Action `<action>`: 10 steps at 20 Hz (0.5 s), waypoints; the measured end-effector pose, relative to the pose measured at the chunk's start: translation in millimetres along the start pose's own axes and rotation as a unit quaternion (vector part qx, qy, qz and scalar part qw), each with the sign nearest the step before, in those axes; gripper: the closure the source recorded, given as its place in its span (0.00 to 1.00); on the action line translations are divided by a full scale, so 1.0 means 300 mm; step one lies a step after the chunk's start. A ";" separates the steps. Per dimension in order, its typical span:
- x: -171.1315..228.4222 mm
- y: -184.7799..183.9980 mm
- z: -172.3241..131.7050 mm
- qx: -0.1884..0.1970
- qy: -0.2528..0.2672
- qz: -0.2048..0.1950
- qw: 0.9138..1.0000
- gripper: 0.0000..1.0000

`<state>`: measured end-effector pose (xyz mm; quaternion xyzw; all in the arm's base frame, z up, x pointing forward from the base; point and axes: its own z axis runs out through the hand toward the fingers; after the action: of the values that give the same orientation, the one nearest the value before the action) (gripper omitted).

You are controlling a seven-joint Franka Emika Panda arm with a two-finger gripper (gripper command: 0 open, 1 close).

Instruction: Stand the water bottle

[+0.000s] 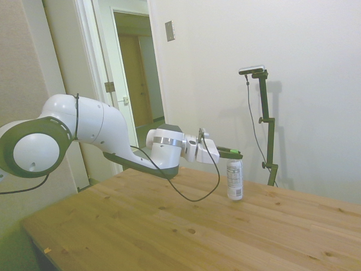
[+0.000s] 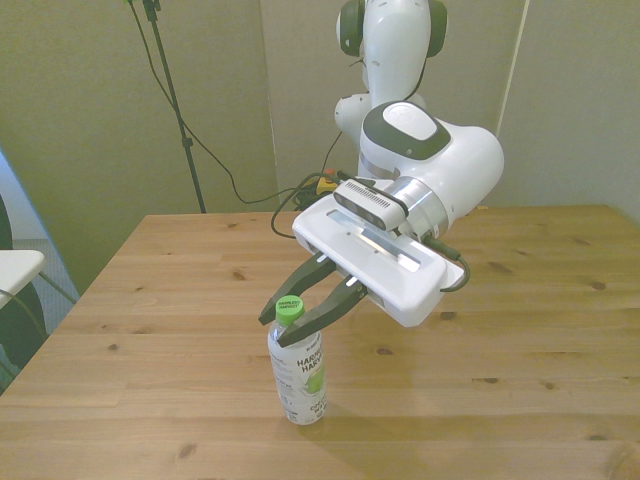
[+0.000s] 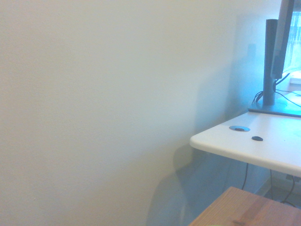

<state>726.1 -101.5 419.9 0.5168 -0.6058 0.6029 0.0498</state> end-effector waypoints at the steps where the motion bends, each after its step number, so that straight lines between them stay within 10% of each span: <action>1: -0.003 0.005 0.006 -0.001 0.000 -0.001 1.000 1.00; 5: -0.019 0.022 0.027 -0.005 0.001 -0.004 1.000 1.00; 6: -0.025 0.025 0.030 -0.006 0.000 -0.004 1.000 0.00; 10: -0.024 0.004 0.020 0.000 -0.003 0.000 1.000 0.00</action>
<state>732.1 -102.3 412.5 0.5188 -0.6056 0.6014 0.0481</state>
